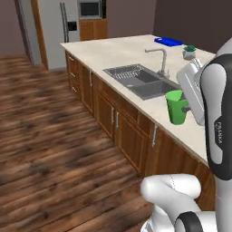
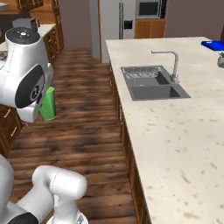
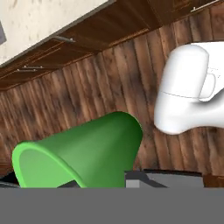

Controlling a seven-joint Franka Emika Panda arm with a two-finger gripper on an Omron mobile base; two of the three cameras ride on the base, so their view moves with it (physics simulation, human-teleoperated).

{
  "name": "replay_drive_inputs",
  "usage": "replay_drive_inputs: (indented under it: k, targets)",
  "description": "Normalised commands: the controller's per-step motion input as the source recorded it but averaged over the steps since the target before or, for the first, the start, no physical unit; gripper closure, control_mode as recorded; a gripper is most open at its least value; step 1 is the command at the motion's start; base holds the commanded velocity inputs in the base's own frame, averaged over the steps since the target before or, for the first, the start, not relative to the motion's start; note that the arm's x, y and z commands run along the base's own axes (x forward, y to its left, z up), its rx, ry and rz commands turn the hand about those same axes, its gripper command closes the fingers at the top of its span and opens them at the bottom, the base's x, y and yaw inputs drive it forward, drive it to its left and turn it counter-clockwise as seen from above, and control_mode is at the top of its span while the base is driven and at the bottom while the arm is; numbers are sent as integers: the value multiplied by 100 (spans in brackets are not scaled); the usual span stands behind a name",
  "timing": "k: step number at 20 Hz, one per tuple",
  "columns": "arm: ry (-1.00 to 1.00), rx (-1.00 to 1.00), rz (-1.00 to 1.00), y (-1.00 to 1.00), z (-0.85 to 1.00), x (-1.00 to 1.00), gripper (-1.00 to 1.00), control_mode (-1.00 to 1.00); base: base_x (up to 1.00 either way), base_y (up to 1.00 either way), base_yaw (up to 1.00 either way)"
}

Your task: There is a tray on the dining counter. Grab the cup, mug, and pitcher and place them on the tray. The pitcher may be placed next to the tray if it cannot fit the tray.

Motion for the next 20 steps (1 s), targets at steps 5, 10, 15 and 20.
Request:
replay_drive_inputs:
  k: [5, 10, 15, 20]
  targets:
    - [0, 0, 0, 0, 0, 0, 100, 100, 0, 18, -89]
    - [0, 0, 0, 0, 0, 0, 100, 100, 30, 52, -57]
    - [0, 0, 0, 0, 0, 0, 100, 100, 68, 82, -22]
    - [0, 0, 0, 0, 0, 0, 100, 100, 93, 100, -21]
